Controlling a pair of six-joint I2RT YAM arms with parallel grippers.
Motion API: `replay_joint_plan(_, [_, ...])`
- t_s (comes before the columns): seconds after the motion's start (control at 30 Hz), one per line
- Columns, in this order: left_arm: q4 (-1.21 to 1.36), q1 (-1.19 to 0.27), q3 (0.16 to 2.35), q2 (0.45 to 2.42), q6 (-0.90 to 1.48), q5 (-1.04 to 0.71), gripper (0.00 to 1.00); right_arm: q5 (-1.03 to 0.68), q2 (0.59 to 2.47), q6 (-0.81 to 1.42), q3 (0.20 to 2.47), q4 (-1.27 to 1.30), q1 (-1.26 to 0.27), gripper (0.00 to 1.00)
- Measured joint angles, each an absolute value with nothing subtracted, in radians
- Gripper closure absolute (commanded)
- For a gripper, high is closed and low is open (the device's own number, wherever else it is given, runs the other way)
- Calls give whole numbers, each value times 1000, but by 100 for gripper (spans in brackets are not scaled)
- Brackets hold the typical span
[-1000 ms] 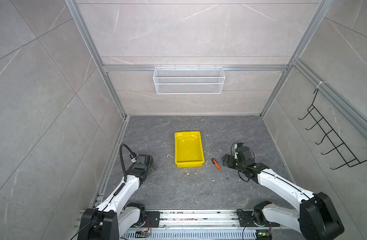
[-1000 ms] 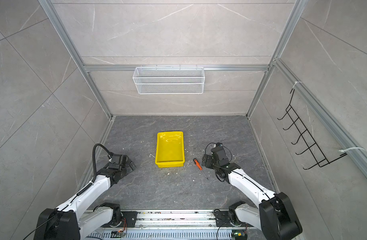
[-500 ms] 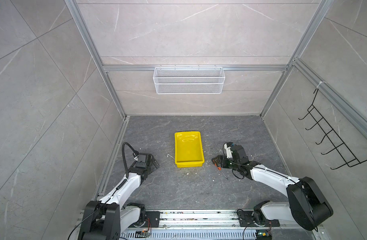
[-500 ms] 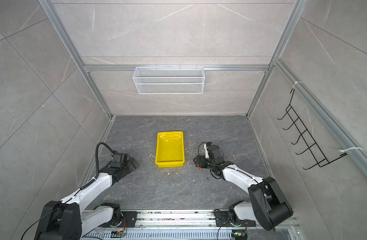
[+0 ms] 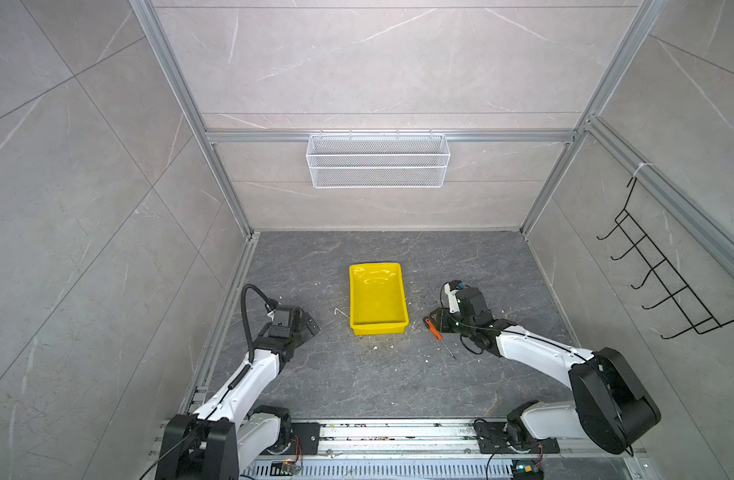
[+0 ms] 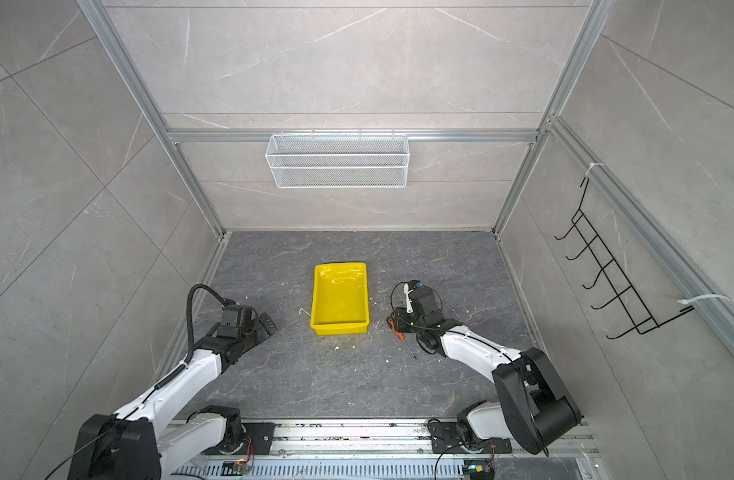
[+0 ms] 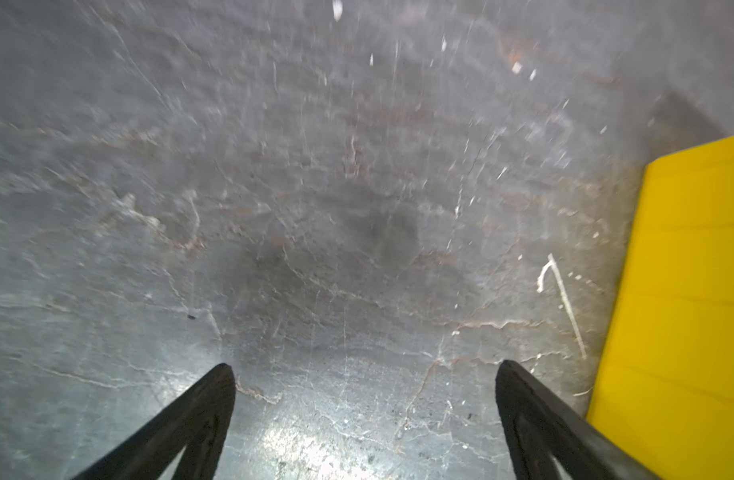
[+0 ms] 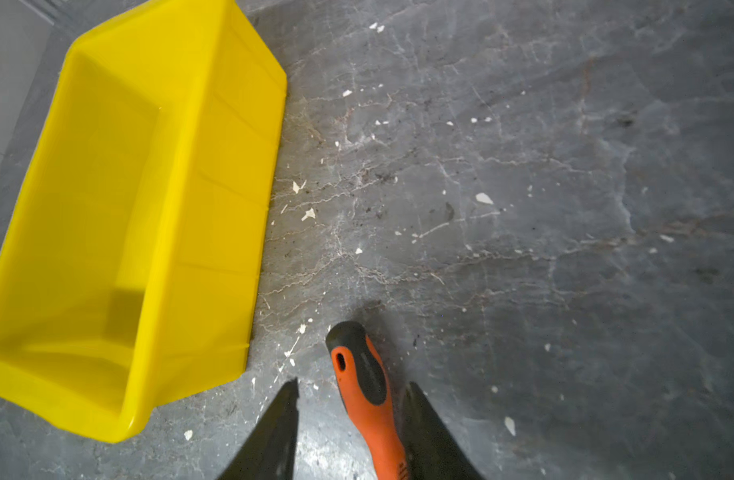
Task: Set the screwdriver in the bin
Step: 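Lower the right gripper and close it on the orange screwdriver handle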
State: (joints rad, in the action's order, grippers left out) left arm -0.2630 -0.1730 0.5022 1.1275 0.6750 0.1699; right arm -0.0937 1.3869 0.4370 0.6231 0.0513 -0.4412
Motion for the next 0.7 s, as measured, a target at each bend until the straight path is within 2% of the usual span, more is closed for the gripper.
replay_joint_plan(0.17, [-274,-173,550,1221,646,123,0,-91,1401,436,623,40,-450,54])
replay_joint_plan(0.4, [-250,-173,544,1143,682,125,0,-78,1430,421,629,1,-479,53])
replay_joint_plan(0.53, [-107,-173,554,1098,755,132,0,-72,1489,421,655,-41,-479,53])
replay_joint_plan(0.7, [29,-191,662,1199,788,109,0,-30,1563,421,712,-103,-497,54])
